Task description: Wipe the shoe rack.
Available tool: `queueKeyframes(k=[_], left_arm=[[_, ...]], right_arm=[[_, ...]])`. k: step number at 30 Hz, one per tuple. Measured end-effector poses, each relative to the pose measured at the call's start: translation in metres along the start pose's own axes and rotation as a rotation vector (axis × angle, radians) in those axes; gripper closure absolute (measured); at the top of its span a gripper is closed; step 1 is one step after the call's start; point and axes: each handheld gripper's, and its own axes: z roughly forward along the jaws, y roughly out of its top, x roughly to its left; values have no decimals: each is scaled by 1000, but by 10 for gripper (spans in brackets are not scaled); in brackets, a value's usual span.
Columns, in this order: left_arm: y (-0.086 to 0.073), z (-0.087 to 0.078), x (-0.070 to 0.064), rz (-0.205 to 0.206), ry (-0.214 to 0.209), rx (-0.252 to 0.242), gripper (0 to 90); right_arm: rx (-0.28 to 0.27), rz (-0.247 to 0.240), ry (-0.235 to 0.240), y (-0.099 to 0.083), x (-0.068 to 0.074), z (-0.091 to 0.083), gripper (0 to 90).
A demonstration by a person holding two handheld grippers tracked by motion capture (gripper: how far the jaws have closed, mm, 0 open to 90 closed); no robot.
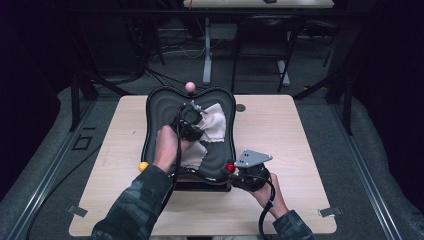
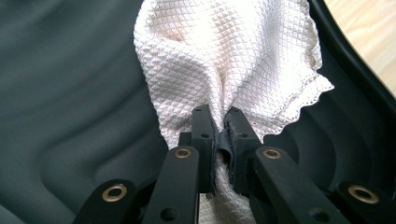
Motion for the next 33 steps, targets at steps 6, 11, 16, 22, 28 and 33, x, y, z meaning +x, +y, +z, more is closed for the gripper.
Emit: queueKeyframes(k=[6,11,16,22,28,33], left_arm=[[21,-2,9,-10,15,-9,841],[36,-2,16,-28,28,-18,840],[50,-1,19,-26,46,-20,839],[65,2,23,-34,61,-22,839],[75,4,24,-33,73,-16,839],[81,8,25,-36,69,-3,839]], right_arm=[[1,0,0,0,0,0,605],[1,2,2,0,0,0,605],[2,0,0,0,0,0,605],[4,1,0,0,0,0,605],[3,-1,0,0,0,0,605],[4,0,1,0,0,0,605]])
